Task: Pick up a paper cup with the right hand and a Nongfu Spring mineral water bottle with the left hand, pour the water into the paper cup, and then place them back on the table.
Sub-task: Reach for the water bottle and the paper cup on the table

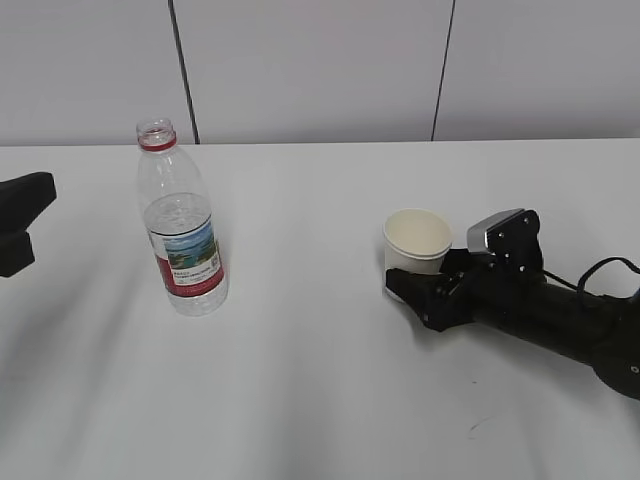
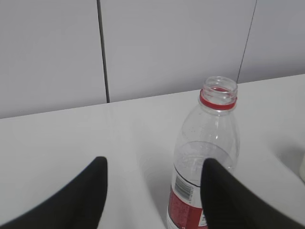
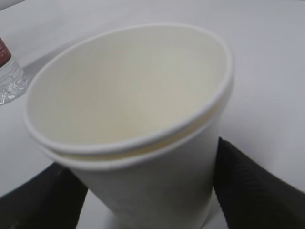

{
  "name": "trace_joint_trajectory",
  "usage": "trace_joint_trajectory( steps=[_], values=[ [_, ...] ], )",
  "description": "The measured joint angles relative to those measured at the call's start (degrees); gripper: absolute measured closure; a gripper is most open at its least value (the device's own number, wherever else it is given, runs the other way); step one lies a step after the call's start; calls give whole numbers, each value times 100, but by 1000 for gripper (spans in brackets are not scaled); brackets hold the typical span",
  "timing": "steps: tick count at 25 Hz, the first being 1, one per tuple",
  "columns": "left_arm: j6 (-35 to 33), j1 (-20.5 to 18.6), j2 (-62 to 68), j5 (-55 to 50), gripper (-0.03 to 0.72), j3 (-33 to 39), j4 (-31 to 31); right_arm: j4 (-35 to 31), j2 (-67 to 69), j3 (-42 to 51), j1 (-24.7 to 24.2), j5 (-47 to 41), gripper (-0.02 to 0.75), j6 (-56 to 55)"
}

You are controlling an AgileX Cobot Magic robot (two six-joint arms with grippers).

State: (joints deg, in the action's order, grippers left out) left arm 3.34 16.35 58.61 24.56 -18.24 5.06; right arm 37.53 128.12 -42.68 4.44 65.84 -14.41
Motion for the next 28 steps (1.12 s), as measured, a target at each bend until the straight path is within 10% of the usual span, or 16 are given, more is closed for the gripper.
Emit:
trace_joint_trajectory(
  steps=[28],
  values=[
    [65, 0, 0, -556, 313, 0, 270, -306, 0, -15, 133, 0, 85, 20]
  ],
)
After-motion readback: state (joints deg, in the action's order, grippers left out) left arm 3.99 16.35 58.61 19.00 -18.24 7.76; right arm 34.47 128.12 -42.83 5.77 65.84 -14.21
